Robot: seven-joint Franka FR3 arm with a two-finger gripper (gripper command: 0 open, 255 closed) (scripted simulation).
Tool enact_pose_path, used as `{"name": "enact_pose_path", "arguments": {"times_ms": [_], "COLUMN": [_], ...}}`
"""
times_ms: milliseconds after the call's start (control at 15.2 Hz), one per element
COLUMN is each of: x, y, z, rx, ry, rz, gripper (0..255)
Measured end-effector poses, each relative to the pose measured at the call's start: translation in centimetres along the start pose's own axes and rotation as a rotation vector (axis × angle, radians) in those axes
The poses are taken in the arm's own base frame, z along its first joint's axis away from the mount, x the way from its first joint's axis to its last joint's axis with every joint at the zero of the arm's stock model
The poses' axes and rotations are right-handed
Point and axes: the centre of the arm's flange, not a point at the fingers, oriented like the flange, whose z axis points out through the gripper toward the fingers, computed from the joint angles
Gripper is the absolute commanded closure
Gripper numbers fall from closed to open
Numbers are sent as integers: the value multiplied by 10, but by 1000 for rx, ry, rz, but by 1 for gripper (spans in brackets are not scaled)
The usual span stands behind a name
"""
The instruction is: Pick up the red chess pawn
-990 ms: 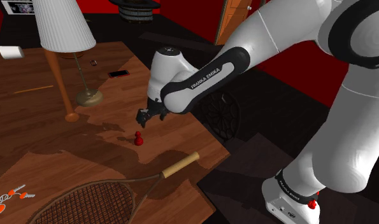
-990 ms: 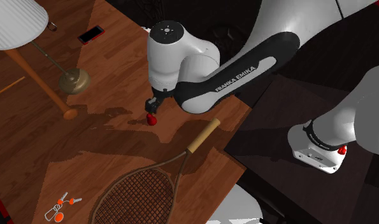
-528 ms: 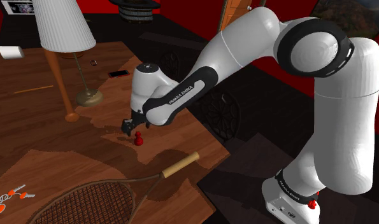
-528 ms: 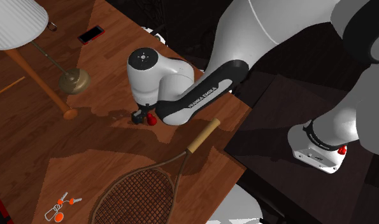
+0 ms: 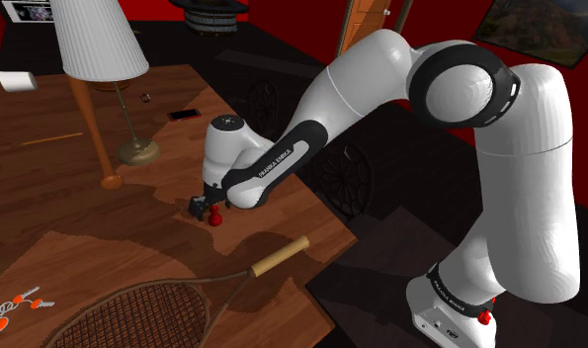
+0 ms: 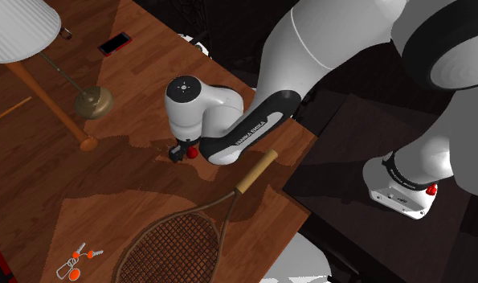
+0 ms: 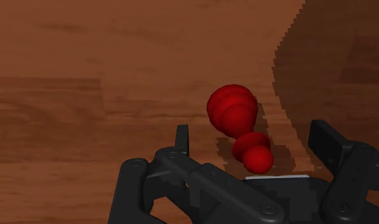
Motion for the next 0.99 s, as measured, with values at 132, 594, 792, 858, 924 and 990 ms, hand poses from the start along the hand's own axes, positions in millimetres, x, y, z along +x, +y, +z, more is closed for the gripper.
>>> {"name": "enact_pose_path", "arguments": {"times_ms": [132, 594, 792, 858, 924, 990], "x": [0, 0, 0, 0, 2, 3], "y": [0, 0, -1, -1, -1, -2], "z": [2, 2, -5, -9, -14, -19], "rx": [0, 1, 0, 0, 0, 0], "ry": [0, 1, 1, 1, 1, 1], "rz": [0, 0, 0, 0, 0, 0], "gripper": [255, 255, 255, 255, 255, 255]}}
